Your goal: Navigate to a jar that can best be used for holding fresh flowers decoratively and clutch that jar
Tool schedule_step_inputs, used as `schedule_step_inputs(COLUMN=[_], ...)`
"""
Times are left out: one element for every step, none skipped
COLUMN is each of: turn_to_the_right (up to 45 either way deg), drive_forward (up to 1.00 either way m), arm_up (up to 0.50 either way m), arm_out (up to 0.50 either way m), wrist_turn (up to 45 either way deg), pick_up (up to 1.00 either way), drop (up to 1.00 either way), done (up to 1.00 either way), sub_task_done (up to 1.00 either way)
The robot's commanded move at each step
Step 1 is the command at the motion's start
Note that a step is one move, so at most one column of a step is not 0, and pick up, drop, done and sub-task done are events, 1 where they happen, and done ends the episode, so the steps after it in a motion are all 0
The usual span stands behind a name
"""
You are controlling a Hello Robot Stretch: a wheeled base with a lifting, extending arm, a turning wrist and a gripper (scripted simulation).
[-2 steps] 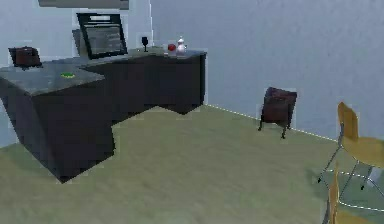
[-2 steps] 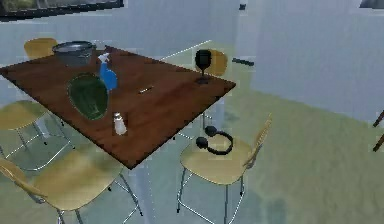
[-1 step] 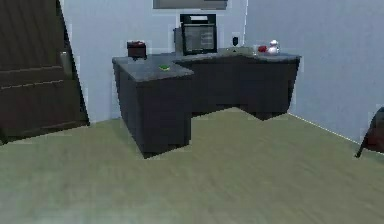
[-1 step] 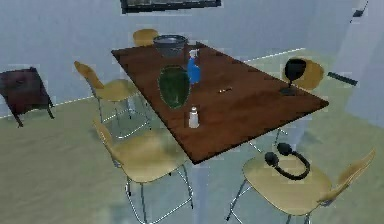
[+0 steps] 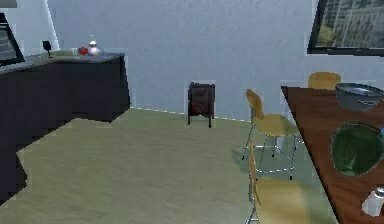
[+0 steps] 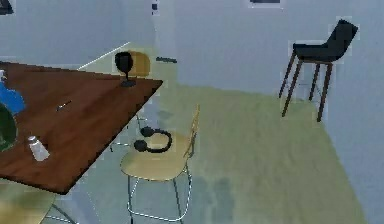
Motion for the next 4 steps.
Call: schedule_step_inputs(turn_to_the_right=[0.0, 12.0, 0.0, 45.0], drive_forward=[0.65, 0.00, 0.55, 0.00], arm_up=[0.00, 0.00, 0.00, 0.00], arm_out=[0.00, 0.00, 0.00, 0.00], wrist_turn=[0.0, 0.0, 0.0, 0.0], pick_up=[0.00, 0.00, 0.00, 0.00], drop=[0.00, 0.00, 0.00, 0.00], done=[0.00, 0.00, 0.00, 0.00], sub_task_done=[0.00, 0.00, 0.00, 0.00])
